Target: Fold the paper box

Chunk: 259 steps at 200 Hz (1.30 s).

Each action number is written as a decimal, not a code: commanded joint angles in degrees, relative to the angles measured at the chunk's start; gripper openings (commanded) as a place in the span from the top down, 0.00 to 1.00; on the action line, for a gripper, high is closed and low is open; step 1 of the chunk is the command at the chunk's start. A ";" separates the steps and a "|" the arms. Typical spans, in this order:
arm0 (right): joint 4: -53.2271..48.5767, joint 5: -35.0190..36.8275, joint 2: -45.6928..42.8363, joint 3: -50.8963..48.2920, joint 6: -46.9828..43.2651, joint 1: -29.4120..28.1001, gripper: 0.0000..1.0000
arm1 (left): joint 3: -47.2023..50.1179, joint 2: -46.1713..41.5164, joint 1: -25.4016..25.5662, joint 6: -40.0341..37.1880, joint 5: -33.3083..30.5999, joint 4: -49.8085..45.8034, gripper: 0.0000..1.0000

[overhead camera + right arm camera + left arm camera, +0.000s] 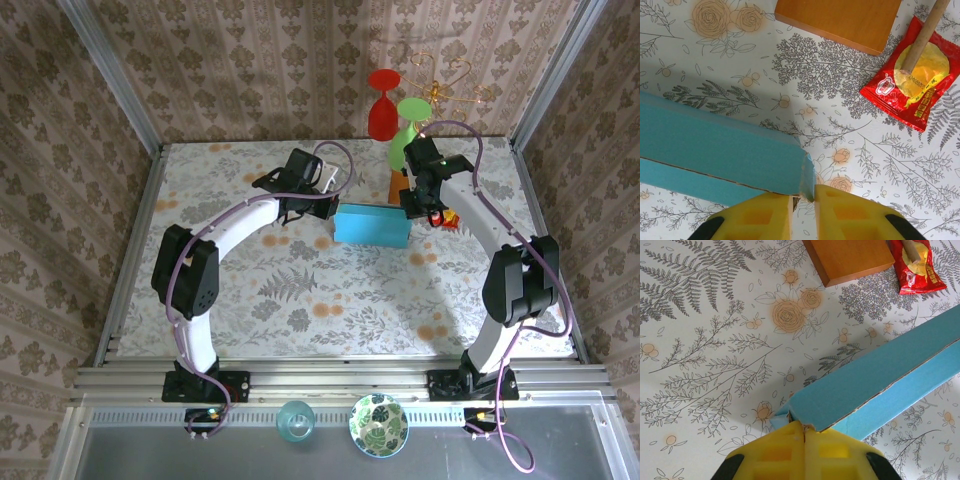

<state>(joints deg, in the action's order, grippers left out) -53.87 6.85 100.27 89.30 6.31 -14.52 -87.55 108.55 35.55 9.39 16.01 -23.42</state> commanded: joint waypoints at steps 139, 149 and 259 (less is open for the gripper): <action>-4.93 1.54 0.45 4.06 -0.70 -0.26 1.00 | -0.26 2.97 0.75 -0.68 -0.28 -11.32 1.00; -6.39 1.67 0.78 4.96 -0.38 -0.28 1.00 | -0.57 2.94 0.75 -0.60 -0.60 -11.71 1.00; -17.63 0.62 4.04 11.48 3.79 -0.29 1.00 | -2.13 2.28 0.72 0.71 -1.41 -13.56 0.99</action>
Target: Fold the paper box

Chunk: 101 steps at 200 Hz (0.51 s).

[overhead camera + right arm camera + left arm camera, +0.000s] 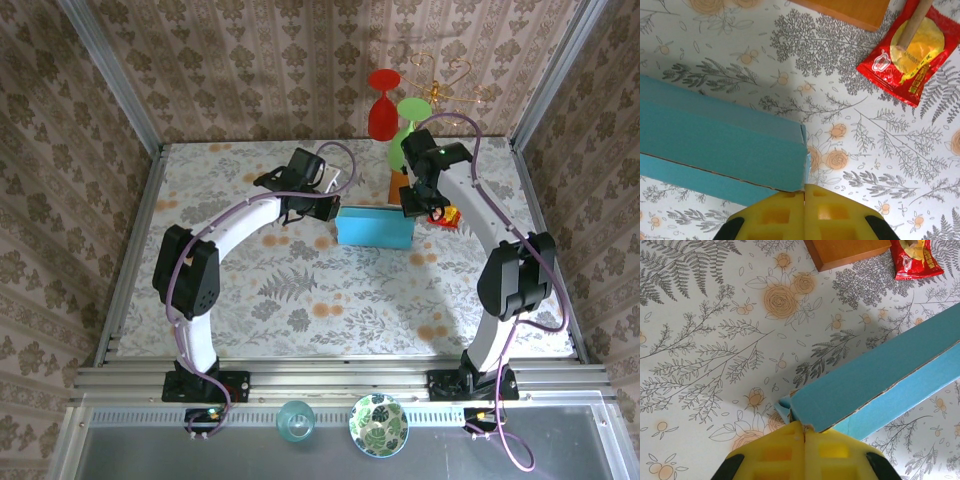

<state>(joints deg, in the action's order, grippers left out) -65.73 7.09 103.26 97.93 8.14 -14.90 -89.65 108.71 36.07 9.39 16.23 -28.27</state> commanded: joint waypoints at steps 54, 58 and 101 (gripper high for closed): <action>-9.37 -0.84 1.63 4.77 3.09 0.10 1.00 | -0.44 2.20 0.49 1.77 -1.29 -9.21 0.98; -9.61 -0.96 1.75 4.94 3.11 0.10 1.00 | -0.47 2.21 0.55 1.77 -1.25 -9.19 0.98; -12.91 -1.50 3.33 7.57 3.79 0.10 1.00 | -1.01 2.39 0.98 1.81 -1.66 -9.70 0.98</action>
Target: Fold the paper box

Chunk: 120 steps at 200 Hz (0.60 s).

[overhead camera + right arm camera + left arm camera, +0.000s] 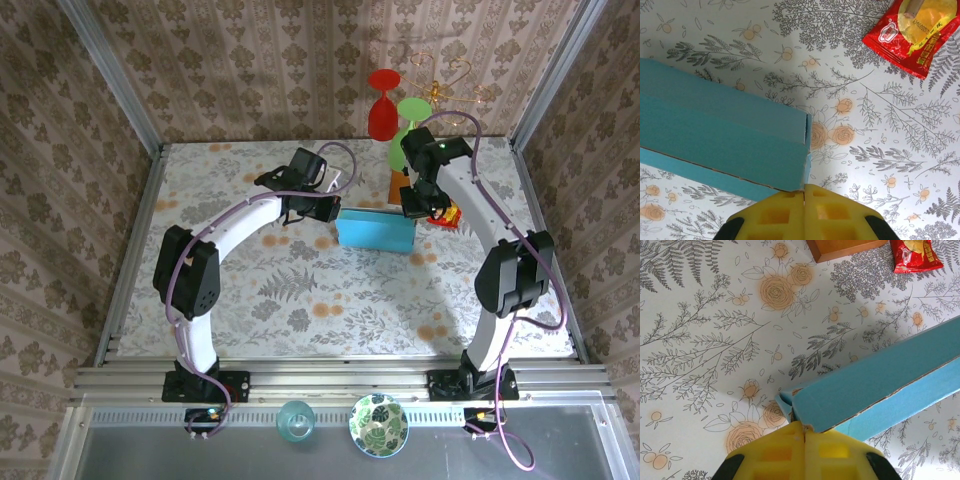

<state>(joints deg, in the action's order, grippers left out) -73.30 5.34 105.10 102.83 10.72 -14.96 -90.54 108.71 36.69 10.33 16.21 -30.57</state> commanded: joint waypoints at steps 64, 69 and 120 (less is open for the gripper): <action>-9.43 -1.38 3.11 5.48 3.23 0.18 1.00 | -0.11 2.30 0.98 1.82 -2.73 -7.81 0.98; -9.65 -1.64 3.30 5.69 3.35 0.14 1.00 | -0.05 2.31 1.03 1.96 -2.84 -7.84 0.98; -11.76 -2.79 4.94 8.34 5.18 0.27 1.00 | 0.05 2.45 1.58 3.05 -3.19 -7.32 0.98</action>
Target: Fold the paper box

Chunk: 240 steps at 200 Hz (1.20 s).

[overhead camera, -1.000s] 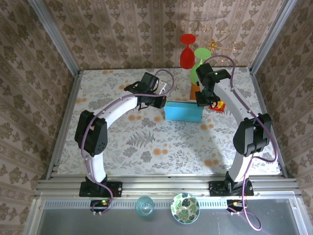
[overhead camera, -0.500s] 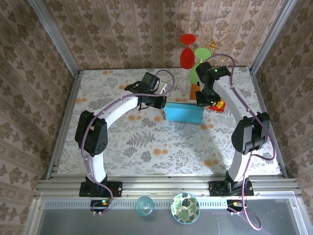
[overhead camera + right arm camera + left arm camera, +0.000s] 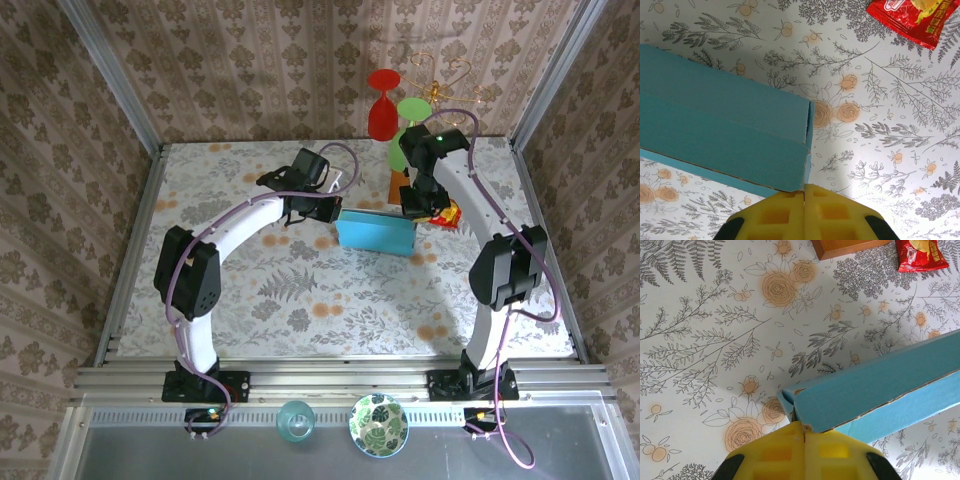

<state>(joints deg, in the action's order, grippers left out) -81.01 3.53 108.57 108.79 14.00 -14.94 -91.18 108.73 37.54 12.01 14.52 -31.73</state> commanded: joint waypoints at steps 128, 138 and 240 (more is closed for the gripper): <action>-5.79 -3.26 3.27 4.65 4.25 0.15 1.00 | 1.24 2.45 1.57 3.72 -1.38 -5.36 0.98; -6.16 -3.35 3.40 4.78 4.57 0.10 1.00 | 1.22 2.45 1.67 3.80 -1.52 -5.36 0.98; -5.74 -6.03 4.37 5.79 9.37 0.17 1.00 | 1.46 2.54 1.84 5.04 -1.16 -4.84 0.98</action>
<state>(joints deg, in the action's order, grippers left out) -85.95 0.80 111.72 112.81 21.10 -14.72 -91.18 108.77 38.35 15.88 13.21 -31.27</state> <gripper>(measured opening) 0.059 0.060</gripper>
